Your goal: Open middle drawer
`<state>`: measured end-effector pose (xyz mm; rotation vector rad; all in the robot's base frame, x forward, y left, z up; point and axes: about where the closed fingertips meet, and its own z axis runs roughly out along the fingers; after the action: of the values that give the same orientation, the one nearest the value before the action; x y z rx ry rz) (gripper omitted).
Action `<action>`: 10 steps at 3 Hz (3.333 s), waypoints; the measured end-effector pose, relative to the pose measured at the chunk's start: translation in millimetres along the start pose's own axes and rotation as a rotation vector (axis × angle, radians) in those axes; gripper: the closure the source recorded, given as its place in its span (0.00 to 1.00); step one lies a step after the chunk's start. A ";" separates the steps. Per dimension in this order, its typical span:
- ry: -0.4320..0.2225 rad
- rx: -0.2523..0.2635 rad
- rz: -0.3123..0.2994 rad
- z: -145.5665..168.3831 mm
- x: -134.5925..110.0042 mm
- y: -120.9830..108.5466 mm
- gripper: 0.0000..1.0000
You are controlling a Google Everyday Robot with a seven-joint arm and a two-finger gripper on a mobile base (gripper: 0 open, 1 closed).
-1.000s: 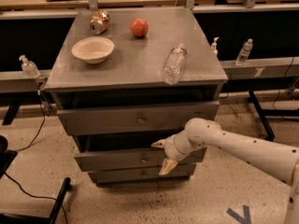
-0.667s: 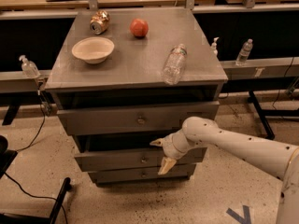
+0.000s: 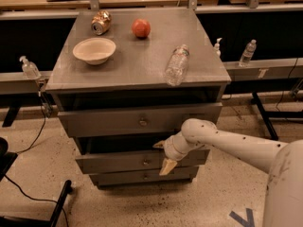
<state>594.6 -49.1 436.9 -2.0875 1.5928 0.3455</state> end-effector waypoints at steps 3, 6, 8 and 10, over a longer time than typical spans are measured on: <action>-0.010 -0.095 0.012 -5.5 4.9 55.2 0.29; -0.075 -0.224 0.026 -32.0 -15.7 147.1 0.33; -0.109 -0.228 0.059 -45.2 -35.1 176.6 0.31; -0.114 -0.087 0.056 -60.3 -37.3 131.1 0.20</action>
Offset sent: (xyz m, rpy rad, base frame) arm -0.0353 -0.0162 -0.0241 -0.0323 0.1053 0.0301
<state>453.4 -75.8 476.3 -2.0504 1.5976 0.5525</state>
